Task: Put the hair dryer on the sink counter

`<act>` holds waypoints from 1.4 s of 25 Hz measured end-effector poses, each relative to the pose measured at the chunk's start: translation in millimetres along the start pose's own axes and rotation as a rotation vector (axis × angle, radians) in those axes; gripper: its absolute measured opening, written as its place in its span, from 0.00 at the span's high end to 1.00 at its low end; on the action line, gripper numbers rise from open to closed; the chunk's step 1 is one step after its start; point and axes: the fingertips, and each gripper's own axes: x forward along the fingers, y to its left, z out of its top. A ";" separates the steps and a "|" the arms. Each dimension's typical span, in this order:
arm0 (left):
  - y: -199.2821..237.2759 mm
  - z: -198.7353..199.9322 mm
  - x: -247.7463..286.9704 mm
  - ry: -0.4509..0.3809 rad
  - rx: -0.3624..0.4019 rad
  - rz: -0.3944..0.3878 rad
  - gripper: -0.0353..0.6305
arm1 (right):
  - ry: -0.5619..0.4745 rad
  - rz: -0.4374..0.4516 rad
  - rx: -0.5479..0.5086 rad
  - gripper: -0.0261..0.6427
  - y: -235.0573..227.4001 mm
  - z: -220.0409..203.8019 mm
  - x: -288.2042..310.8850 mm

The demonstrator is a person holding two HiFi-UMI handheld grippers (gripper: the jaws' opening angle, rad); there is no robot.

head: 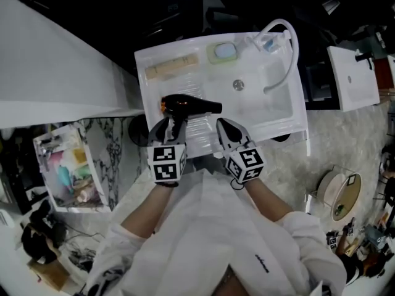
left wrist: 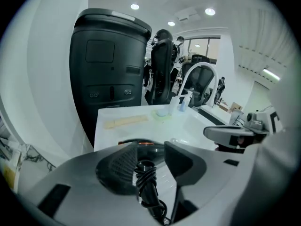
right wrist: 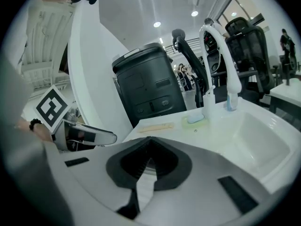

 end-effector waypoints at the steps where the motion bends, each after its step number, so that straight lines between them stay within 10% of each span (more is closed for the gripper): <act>1: 0.3 4.1 -3.8 -0.014 0.011 -0.001 0.68 | -0.011 -0.011 0.000 0.94 -1.2 4.1 -3.1; 19: 31.4 86.1 -100.2 -0.480 0.138 0.004 0.88 | -0.181 -0.165 -0.008 0.94 -2.5 48.1 -65.0; 35: 68.4 105.5 -120.4 -0.544 0.145 0.054 0.88 | -0.304 -0.361 0.004 0.94 -34.8 64.8 -114.5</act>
